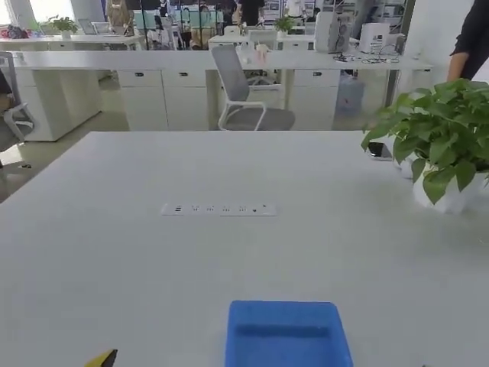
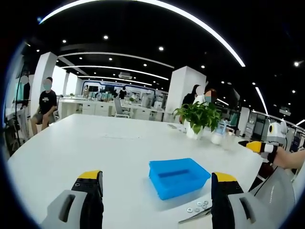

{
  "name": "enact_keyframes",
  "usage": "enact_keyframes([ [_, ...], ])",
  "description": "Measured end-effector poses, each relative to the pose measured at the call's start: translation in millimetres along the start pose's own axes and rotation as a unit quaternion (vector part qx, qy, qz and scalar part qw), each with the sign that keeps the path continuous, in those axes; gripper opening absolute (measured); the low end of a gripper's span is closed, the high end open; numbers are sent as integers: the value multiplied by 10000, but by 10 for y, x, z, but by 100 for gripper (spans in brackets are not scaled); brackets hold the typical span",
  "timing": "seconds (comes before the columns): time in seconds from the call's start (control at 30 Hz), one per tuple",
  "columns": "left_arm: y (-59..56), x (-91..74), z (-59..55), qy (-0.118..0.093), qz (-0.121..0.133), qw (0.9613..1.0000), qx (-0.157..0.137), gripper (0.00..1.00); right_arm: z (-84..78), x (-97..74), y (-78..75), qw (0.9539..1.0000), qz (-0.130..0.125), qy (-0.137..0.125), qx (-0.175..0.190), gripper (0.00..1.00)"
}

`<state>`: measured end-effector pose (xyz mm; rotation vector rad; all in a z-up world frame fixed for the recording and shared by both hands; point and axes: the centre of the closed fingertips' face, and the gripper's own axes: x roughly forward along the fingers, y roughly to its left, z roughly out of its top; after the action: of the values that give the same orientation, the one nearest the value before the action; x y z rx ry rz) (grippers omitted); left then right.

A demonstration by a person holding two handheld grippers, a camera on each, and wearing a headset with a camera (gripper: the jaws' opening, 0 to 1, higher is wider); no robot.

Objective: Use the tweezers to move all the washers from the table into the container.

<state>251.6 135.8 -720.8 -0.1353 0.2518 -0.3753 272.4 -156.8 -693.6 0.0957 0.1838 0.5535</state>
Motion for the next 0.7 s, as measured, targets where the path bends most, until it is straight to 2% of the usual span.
enact_keyframes([
  [0.47,0,-2,8,10,39,10000,-44,96,-34,13,24,9998,-25,154,-154,81],
  [0.7,28,0,-4,23,48,10000,-65,96,-64,2,-56,9998,-64,146,-120,80],
])
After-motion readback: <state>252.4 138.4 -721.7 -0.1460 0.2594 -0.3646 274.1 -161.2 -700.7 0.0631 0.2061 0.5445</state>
